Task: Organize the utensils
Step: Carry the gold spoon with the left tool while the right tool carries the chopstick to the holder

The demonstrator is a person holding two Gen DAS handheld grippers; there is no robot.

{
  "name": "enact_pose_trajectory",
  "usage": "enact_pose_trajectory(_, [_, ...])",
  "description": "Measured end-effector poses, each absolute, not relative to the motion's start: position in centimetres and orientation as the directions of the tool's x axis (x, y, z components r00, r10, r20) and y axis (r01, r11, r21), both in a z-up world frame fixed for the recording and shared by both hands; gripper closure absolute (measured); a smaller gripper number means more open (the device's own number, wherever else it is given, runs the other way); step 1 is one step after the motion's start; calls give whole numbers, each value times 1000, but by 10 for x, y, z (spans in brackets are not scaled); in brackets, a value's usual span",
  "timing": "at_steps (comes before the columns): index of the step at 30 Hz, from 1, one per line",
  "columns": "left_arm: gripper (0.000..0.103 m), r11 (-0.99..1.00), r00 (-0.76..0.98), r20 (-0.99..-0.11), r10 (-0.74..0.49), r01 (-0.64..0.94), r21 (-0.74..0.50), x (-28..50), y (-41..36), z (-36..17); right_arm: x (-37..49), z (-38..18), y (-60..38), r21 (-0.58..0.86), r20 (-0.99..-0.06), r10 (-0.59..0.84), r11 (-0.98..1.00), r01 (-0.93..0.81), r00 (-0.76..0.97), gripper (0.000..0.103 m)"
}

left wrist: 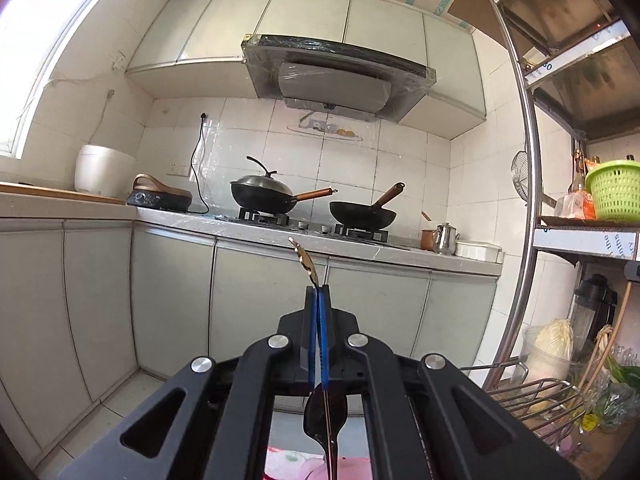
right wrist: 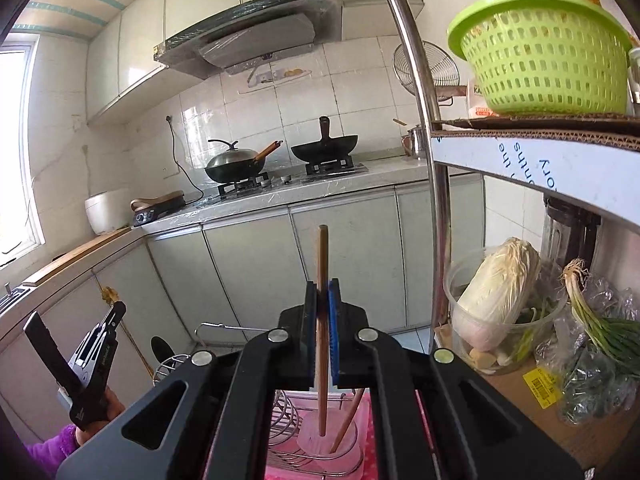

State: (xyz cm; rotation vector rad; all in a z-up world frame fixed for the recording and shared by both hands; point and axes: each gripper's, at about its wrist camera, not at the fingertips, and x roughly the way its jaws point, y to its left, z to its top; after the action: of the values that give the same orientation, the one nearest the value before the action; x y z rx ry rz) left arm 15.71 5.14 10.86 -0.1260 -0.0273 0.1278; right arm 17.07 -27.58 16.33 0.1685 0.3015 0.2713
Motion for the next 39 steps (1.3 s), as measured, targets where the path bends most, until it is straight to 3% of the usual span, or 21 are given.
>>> enact_pose_trajectory(5, [102, 990, 992, 24, 127, -125, -70, 155, 40, 86, 181, 142, -273, 215, -324, 295, 948, -234, 899, 97])
enact_pose_trajectory(12, [102, 995, 995, -52, 80, -83, -57, 144, 36, 60, 188, 118, -270, 243, -394, 312, 942, -230, 864, 97])
enact_pose_trajectory(31, [101, 959, 912, -390, -125, 11, -282, 185, 71, 31, 217, 94, -278, 301, -477, 316, 935, -185, 820, 97])
enact_pose_trajectory(39, [99, 950, 893, -420, -160, 23, -312, 196, 73, 35, 238, 95, -266, 270, -500, 311, 943, -195, 808, 97])
